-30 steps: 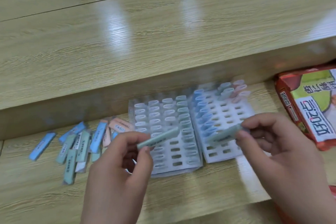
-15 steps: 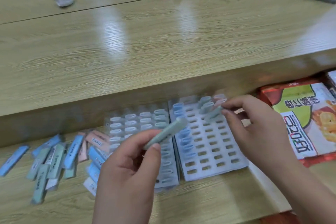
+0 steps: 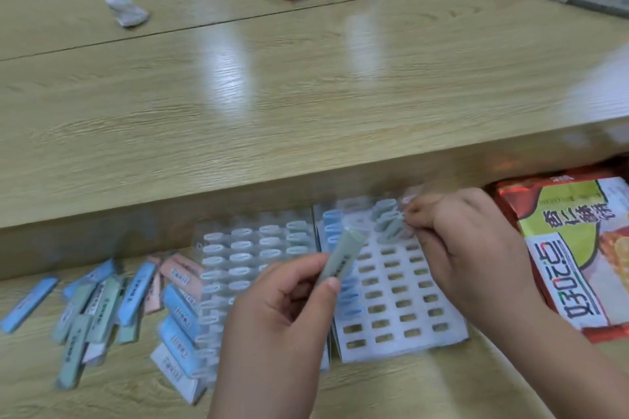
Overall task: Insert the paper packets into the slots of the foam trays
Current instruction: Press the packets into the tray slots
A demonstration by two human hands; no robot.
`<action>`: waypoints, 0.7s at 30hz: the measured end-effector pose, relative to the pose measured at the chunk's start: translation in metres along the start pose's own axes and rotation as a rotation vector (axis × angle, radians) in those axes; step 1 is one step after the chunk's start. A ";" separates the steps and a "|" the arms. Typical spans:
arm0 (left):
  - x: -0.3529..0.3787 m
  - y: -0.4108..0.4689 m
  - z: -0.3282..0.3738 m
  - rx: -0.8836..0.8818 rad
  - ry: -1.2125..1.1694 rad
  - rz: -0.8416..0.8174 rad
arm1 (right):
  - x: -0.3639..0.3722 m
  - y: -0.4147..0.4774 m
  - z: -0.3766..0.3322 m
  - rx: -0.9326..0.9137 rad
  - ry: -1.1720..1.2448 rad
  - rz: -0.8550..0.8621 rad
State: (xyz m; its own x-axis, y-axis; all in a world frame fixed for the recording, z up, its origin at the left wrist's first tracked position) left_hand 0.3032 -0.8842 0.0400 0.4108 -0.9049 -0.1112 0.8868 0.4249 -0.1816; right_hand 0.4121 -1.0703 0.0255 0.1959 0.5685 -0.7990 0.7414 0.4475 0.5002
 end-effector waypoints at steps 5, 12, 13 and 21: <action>0.003 -0.002 -0.006 -0.002 0.021 -0.027 | 0.006 0.005 -0.009 0.005 -0.057 -0.124; 0.020 -0.004 0.003 0.115 0.178 -0.102 | -0.039 -0.002 -0.037 0.062 0.505 -0.123; 0.023 -0.004 0.004 0.125 0.193 -0.114 | -0.040 -0.004 -0.040 0.065 0.533 -0.106; 0.005 -0.006 0.002 0.271 0.539 -0.073 | -0.026 -0.003 -0.003 0.241 0.360 -0.025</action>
State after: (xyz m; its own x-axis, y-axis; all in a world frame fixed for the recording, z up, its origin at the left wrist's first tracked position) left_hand 0.3002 -0.8913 0.0420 0.2446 -0.7618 -0.5999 0.9601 0.2769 0.0399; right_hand 0.4027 -1.0843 0.0455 -0.0290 0.7832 -0.6211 0.8800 0.3146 0.3558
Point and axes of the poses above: each hand's wrist, its own y-axis towards the middle knuckle, its own x-axis out of the palm, z = x × y, the point moved 5 cm from there along y, towards the middle knuckle, and after that the axes turned 3 degrees about -y, right-handed, at the moved point
